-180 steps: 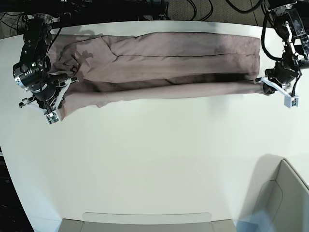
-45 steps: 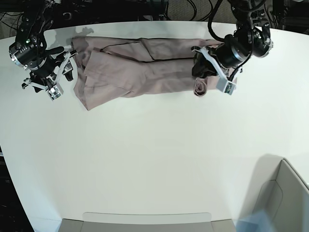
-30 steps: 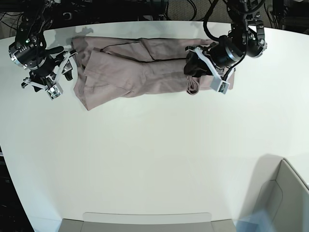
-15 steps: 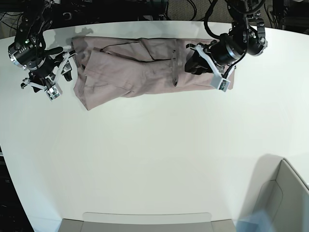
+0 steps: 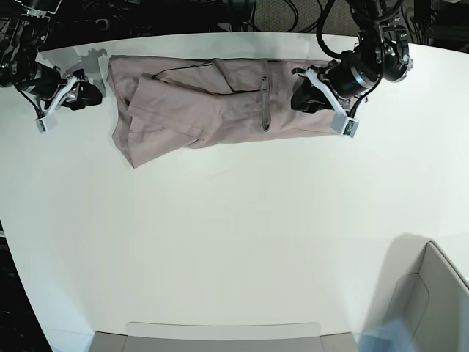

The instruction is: Fold the T-shirt properly

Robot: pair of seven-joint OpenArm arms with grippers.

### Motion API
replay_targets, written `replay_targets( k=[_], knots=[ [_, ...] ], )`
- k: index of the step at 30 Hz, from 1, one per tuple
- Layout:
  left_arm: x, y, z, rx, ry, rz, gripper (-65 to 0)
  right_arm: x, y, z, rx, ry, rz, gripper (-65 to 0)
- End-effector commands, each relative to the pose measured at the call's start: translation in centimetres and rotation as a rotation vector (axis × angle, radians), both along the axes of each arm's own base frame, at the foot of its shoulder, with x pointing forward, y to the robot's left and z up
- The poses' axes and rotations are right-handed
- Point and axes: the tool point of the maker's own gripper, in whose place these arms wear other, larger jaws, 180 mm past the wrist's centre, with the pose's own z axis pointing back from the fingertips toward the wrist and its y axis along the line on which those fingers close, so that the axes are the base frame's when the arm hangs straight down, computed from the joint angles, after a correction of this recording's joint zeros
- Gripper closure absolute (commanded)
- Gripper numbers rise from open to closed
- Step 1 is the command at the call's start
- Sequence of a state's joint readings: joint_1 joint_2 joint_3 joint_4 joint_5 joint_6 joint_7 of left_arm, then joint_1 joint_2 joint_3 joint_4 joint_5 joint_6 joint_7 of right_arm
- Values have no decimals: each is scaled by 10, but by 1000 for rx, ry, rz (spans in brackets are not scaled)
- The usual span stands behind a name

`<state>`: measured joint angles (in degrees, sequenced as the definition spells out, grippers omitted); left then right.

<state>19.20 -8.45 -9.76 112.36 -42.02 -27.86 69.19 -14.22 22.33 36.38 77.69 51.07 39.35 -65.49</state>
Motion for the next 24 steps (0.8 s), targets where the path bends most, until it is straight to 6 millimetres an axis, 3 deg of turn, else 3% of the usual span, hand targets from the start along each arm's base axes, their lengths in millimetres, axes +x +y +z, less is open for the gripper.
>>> replay_targets(
  k=[1,9,14,21,24],
  knots=[
    [5,-3,9,-17,-37,-6,-119,-10,3,-9,-36,54,56,-337],
    [5,-3,9,-17,-37,-6,-119,-6,65,-19,52,61,173,-337],
    [4,-3,8,-14,-32,-6,-119,-2,98,-9,76,13,241,-337],
    [-1,-5,6,-17,-19,-10,-119,9,125,-6,83,-11,322,-334],
    [-2,-4,5,-16,-15,-7,-119,13,129,-10,23,-6,370,-275]
  ],
)
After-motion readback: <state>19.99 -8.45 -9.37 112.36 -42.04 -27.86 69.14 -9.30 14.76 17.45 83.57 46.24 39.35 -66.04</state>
